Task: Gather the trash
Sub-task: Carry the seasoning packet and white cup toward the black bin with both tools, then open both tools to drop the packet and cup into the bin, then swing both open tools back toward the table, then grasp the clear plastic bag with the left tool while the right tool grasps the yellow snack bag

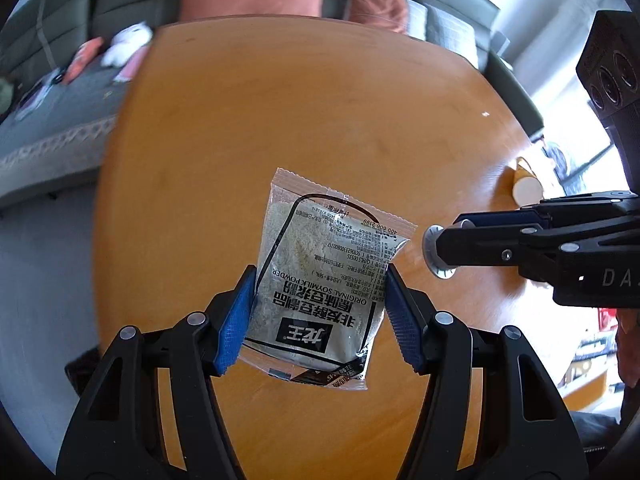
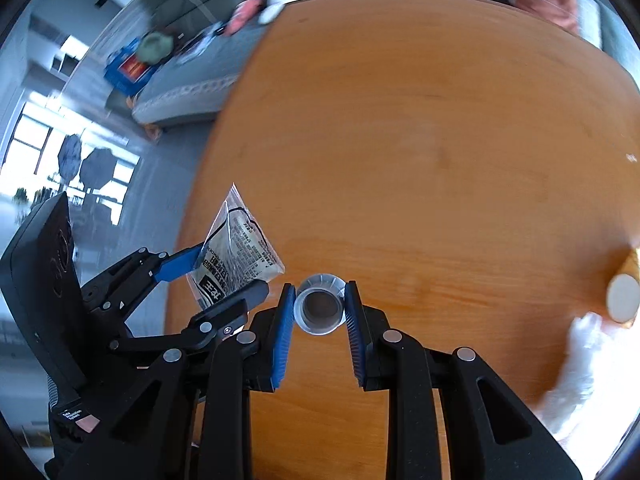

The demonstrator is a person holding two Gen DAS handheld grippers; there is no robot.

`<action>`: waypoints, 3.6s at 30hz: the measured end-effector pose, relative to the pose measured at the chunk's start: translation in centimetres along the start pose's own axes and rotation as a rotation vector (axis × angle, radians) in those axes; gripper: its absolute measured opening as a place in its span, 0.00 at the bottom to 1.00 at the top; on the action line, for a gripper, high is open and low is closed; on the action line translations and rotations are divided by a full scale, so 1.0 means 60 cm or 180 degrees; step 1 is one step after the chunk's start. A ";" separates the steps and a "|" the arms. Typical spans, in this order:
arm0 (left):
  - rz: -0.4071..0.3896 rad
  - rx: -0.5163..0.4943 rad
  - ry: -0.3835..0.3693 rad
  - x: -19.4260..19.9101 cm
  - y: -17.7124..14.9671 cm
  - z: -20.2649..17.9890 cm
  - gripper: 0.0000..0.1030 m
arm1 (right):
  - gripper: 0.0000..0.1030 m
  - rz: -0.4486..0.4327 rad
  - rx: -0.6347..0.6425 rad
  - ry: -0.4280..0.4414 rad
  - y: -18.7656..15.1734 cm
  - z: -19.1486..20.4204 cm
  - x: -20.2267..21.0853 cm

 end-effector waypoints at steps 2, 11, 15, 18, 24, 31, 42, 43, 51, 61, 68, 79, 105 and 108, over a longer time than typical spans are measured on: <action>-0.0034 0.0118 0.0039 0.019 -0.019 0.034 0.59 | 0.26 0.0035 0.0120 0.0015 -0.002 0.040 -0.011; -0.0220 0.0731 0.0347 0.107 -0.129 0.198 0.59 | 0.26 0.0275 0.0838 0.0189 -0.002 0.255 -0.084; -0.0260 0.1023 0.0498 0.141 -0.183 0.263 0.59 | 0.26 0.0383 0.1122 0.0293 -0.007 0.343 -0.119; -0.0270 0.1257 0.0639 0.168 -0.229 0.313 0.59 | 0.26 0.0490 0.1321 0.0376 -0.016 0.408 -0.147; -0.0266 0.1686 0.0999 0.219 -0.319 0.401 0.59 | 0.26 0.0669 0.1711 0.0494 -0.040 0.523 -0.194; -0.0139 0.2169 0.1456 0.266 -0.400 0.509 0.62 | 0.43 0.0687 0.2130 0.0602 -0.069 0.646 -0.231; -0.0057 0.2385 0.2009 0.299 -0.434 0.565 0.94 | 0.57 0.0585 0.2219 0.0516 -0.062 0.703 -0.242; -0.0046 0.2375 0.1998 0.297 -0.433 0.566 0.94 | 0.57 0.0596 0.2206 0.0516 -0.062 0.701 -0.243; -0.0080 0.2207 0.1935 0.286 -0.407 0.537 0.94 | 0.57 0.0539 0.2076 0.0503 -0.057 0.664 -0.218; -0.0162 0.1822 0.1735 0.251 -0.325 0.458 0.94 | 0.57 0.0334 0.1729 0.0414 -0.035 0.544 -0.156; -0.0198 0.1512 0.1589 0.214 -0.255 0.373 0.94 | 0.57 0.0177 0.1419 0.0334 -0.023 0.423 -0.109; -0.0147 0.0824 0.1287 0.124 -0.137 0.182 0.94 | 0.57 -0.0047 0.0846 0.0241 -0.032 0.203 -0.026; 0.0242 -0.0751 0.0373 -0.078 -0.003 -0.276 0.94 | 0.57 -0.0396 -0.0404 -0.0494 -0.100 -0.311 0.129; 0.0269 -0.0820 0.0275 -0.082 0.003 -0.302 0.94 | 0.57 -0.0332 -0.0442 -0.0661 -0.106 -0.346 0.124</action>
Point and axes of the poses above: each gripper's, at about its wrist camera, not at the fingertips, and x roughly against the way its jaws point, z to its left, y to its top, the point moved 2 cm from there along -x, roughly the way its jaws point, and after that the axes turned 3 degrees about x, right-handed, at the moved point
